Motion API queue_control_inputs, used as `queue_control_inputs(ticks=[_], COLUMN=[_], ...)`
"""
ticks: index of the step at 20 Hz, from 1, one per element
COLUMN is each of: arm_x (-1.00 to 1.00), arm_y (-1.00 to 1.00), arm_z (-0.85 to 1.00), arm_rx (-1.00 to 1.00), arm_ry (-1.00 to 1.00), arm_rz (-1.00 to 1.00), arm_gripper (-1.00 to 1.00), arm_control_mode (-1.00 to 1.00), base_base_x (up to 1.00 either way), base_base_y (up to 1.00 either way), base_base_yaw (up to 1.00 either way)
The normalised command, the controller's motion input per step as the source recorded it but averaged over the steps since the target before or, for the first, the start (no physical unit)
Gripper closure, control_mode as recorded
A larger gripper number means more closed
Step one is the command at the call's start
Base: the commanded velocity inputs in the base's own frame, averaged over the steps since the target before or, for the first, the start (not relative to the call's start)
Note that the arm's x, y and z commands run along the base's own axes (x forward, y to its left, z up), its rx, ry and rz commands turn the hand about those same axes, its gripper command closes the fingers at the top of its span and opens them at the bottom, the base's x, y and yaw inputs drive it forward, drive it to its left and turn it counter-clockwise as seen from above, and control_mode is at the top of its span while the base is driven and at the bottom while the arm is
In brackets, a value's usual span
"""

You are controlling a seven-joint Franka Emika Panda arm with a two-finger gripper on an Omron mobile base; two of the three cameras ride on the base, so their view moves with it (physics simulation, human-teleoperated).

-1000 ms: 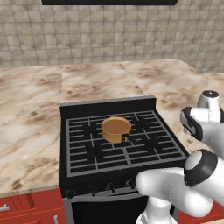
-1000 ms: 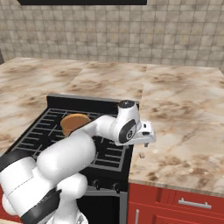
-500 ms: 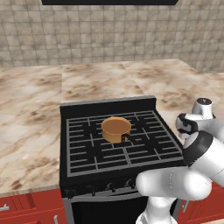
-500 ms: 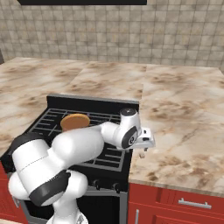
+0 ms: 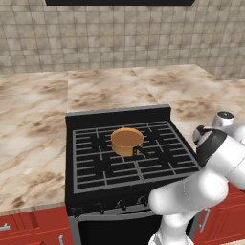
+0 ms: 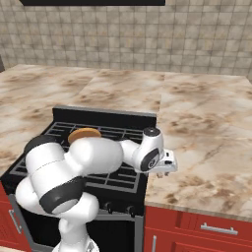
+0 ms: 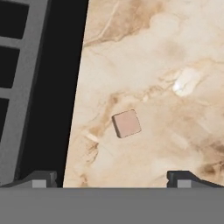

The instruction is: Pick up the sugar cube(s) and place them in the saucepan with hot chocolate.

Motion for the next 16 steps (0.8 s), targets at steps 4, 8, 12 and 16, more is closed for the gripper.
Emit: queue_control_inputs(ticks=[4, 8, 12, 16], arm_x=[0.18, 0.17, 0.1, 0.09], arm_y=[-0.15, -0.03, 0.0, 0.0], arm_z=[-0.05, -0.04, -0.15, -0.22], arm_rx=[0.03, 0.0, 0.0, 0.0], arm_ry=[0.05, 0.01, 0.0, 0.0], arm_rz=[0.01, 0.03, 0.03, 0.01], arm_gripper=[-1.0, -1.0, -1.0, -1.0], arm_control_mode=[-1.0, -1.0, -1.0, -1.0], base_base_x=[0.0, 0.0, 0.0, 0.0], base_base_y=[0.0, 0.0, 0.0, 0.0], base_base_yaw=[0.0, 0.0, 0.0, 0.0])
